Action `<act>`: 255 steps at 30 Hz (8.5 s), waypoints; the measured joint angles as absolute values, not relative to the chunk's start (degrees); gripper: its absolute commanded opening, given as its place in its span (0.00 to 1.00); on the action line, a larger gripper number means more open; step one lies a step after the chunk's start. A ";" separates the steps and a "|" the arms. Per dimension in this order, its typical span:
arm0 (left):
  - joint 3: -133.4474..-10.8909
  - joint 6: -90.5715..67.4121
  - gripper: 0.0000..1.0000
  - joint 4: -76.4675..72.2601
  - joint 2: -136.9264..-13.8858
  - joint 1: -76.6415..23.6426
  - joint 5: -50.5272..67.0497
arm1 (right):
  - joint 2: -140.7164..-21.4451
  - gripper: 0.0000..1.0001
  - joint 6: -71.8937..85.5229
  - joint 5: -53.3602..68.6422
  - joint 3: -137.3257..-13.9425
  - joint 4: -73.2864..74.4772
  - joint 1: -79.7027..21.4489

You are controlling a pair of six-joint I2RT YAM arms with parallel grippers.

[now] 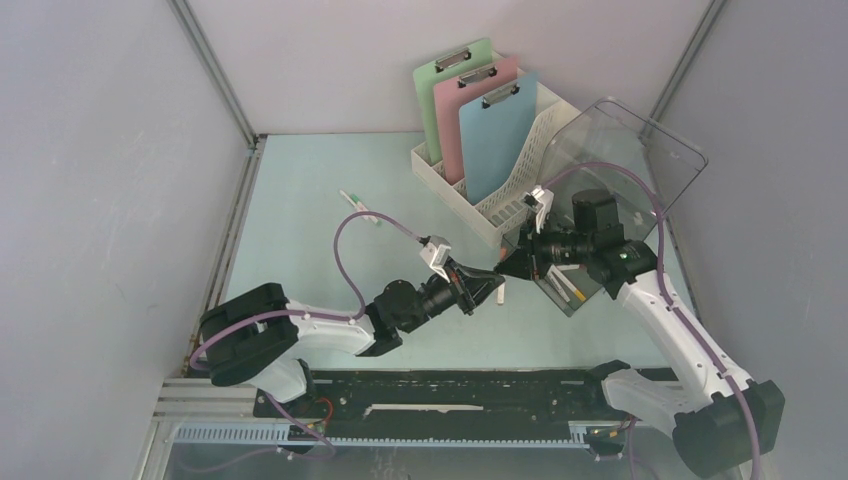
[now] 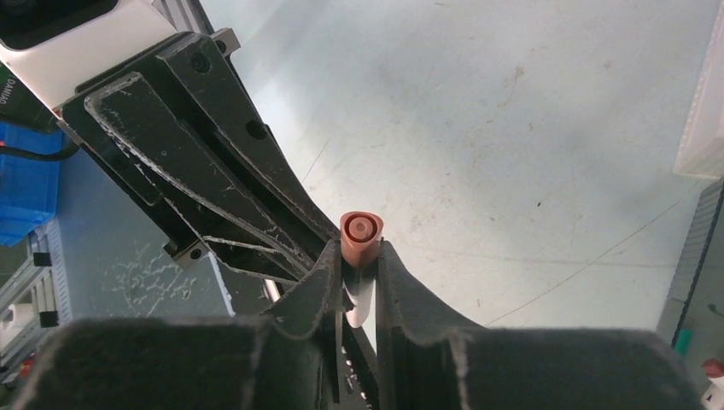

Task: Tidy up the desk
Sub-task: Place the stationery in the drawer, then pick up the stationery from the center of the board.

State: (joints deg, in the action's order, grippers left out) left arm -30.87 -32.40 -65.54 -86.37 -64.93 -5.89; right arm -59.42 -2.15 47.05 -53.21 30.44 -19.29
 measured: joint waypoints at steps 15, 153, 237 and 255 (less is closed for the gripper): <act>-26.37 -29.74 0.73 -65.58 -83.70 -65.04 -9.06 | -58.26 0.00 -11.38 47.16 -53.21 33.63 -19.33; -82.28 -43.81 0.44 27.18 -113.01 -13.43 -20.25 | -63.64 0.63 -31.31 4.51 -49.39 33.26 -17.32; -88.90 -34.96 0.46 21.39 -121.34 -10.24 -4.16 | -61.73 0.64 -33.12 3.49 -49.39 33.58 -19.03; -87.77 -34.74 0.51 22.24 -121.16 -10.13 -5.43 | -61.39 0.64 -33.15 3.53 -49.39 33.65 -19.03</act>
